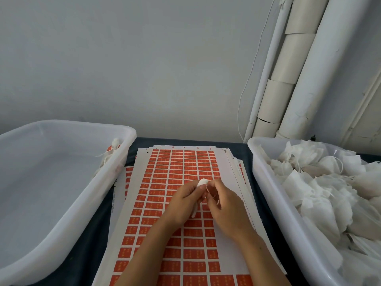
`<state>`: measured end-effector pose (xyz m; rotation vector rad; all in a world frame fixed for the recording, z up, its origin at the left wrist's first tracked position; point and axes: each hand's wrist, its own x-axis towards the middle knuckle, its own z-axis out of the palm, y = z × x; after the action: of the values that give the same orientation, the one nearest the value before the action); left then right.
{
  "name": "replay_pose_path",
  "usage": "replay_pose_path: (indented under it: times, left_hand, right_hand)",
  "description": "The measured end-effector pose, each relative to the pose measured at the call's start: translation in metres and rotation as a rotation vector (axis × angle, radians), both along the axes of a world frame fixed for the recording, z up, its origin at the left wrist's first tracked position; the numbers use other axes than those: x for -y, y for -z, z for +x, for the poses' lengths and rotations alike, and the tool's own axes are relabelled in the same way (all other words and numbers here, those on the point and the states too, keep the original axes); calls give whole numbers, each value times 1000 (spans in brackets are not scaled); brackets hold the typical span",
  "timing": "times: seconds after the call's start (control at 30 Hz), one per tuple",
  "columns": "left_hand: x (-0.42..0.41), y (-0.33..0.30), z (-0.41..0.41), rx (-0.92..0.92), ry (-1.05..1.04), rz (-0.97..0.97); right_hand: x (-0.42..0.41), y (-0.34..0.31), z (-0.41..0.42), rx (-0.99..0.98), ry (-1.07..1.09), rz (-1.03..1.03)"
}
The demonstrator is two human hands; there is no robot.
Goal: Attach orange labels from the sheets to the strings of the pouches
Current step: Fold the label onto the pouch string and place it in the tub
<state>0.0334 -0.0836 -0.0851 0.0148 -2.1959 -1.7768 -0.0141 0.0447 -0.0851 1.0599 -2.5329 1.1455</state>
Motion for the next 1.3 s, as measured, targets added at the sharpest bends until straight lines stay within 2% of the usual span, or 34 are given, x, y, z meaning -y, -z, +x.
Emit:
replay_pose_path:
  times: [0.2,0.53,0.7,1.0,1.3]
  left_hand:
    - [2,-1,-1,-13,18,19]
    - [3,4,-5,-27,-1,-98]
    - [-1,5,-5,-16,-77,-164]
    - [4,1,-3,-15,-113,-121]
    - [3,-2,-1,34,-66,-61]
  right_hand:
    - [1,-3,2,38,-24,-16]
    - [-2,-3,4,-11,44,-3]
    - [-1,-4,3,-52,141,4]
    - [-1,-7,2,-57,270,-36]
    - [-2,-6,-3,63,237,-91]
